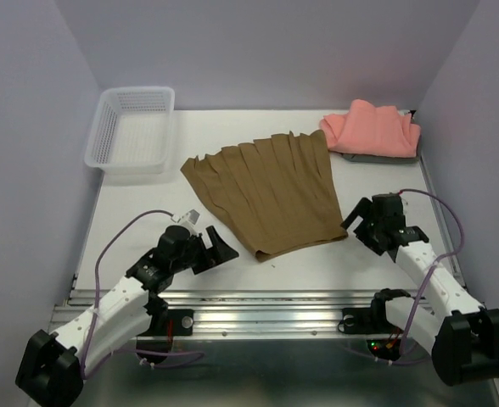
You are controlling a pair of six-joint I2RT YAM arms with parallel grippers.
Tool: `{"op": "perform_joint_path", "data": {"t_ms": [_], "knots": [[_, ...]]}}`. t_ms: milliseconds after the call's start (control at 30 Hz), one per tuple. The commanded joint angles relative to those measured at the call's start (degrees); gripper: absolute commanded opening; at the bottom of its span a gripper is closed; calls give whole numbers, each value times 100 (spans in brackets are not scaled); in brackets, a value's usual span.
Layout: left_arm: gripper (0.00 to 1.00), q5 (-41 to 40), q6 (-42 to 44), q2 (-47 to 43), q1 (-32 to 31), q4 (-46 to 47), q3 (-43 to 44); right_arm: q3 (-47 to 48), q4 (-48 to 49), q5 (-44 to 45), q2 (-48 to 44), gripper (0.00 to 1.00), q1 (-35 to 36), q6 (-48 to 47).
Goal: Fold and stack the skirts
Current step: Flatten the skirt out
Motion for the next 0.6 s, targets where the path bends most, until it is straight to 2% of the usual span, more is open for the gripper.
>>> {"op": "perform_joint_path", "data": {"t_ms": [0,100,167,267,300,367,433,500,567], "knots": [[99,-191,-54,-423,-51,-284,629,482,-163,194,-412,100,-44,-342],[99,-788,481,-117,-60,-3,1316,764,178,-411,-588,100,-44,-615],[99,-1349,710,234,-51,60,1737,791,662,-1140,-606,100,-44,-694],[99,-1973,1202,1183,-42,121,2634,747,1251,-1835,-266,100,114,-712],[99,-2011,1368,1751,-42,234,3062,755,1365,-1915,-124,100,184,-721],[99,-1776,1519,2717,-42,393,3548,851,1489,-1908,348,100,448,-782],[99,-1434,1730,3301,-42,332,4181,896,1690,-1794,666,100,606,-835],[99,-889,1774,3889,-34,410,4393,922,1936,-1994,1148,100,607,-870],[99,-151,1985,4102,-42,586,4289,949,2174,-1995,1475,100,607,-774]]}}
